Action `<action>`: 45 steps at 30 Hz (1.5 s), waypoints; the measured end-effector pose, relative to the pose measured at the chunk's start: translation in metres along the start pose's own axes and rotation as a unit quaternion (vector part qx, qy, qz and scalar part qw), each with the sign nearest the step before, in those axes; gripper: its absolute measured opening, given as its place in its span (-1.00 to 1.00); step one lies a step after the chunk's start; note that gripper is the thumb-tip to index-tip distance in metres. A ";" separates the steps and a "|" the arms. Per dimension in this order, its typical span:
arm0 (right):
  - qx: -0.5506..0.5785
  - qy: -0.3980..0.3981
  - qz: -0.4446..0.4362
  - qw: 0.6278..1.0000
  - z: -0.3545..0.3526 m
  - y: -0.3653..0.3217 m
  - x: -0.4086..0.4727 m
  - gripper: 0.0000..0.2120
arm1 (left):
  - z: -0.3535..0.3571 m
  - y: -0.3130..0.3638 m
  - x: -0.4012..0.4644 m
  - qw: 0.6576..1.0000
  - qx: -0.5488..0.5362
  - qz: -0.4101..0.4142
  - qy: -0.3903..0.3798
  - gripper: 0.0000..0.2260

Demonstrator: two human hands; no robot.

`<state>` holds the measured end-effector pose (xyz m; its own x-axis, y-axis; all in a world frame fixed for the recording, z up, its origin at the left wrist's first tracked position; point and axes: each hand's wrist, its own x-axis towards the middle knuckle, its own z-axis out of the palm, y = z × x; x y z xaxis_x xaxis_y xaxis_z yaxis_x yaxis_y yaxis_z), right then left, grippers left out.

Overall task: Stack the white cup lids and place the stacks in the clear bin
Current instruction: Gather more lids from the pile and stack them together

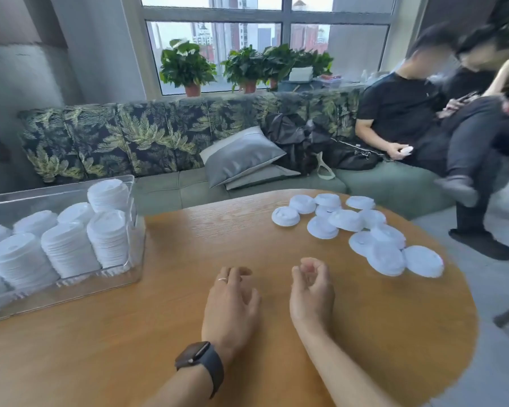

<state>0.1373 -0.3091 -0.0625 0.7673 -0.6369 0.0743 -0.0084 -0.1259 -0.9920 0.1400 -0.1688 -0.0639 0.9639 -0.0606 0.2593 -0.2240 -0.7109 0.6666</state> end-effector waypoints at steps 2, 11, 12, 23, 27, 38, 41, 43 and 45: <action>-0.008 0.007 0.001 1.000 -0.006 0.004 0.019 -0.82 | 0.015 0.006 0.020 0.999 0.028 0.014 -0.024 -0.65; -0.015 0.027 -0.002 1.000 -0.001 0.009 0.091 -0.79 | 0.067 0.023 0.125 0.994 0.075 0.027 -0.075 -0.31; -0.022 0.034 -0.006 0.999 0.001 0.009 0.099 -0.78 | 0.072 0.023 0.137 0.994 0.076 0.028 -0.075 -0.29; -0.188 0.142 -0.040 0.971 0.022 0.017 0.149 -0.61 | 0.110 0.019 0.223 0.991 0.080 0.057 -0.095 -0.16; -0.230 0.134 -0.056 0.962 0.025 0.018 0.151 -0.61 | 0.108 0.017 0.223 0.994 0.048 0.057 -0.084 -0.23; -0.286 0.134 -0.055 0.947 0.025 0.014 0.146 -0.59 | 0.076 0.004 0.172 0.996 -0.084 0.036 -0.001 -0.23; -0.322 0.121 -0.055 0.937 0.027 0.017 0.146 -0.56 | 0.069 -0.002 0.157 0.996 -0.090 0.026 0.008 -0.25; -0.355 0.109 -0.059 0.926 0.028 0.019 0.147 -0.56 | 0.065 -0.006 0.149 0.996 -0.089 0.024 0.015 -0.26; -0.390 0.099 -0.056 0.914 0.030 0.020 0.148 -0.60 | 0.062 -0.008 0.142 0.996 -0.090 0.021 0.016 -0.26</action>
<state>0.2700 -0.3833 -0.0739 0.6604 -0.7027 0.2646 -0.4514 -0.6531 -0.6080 0.2873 -0.2151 -0.0754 0.9486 -0.0644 0.3098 -0.2896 -0.5711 0.7681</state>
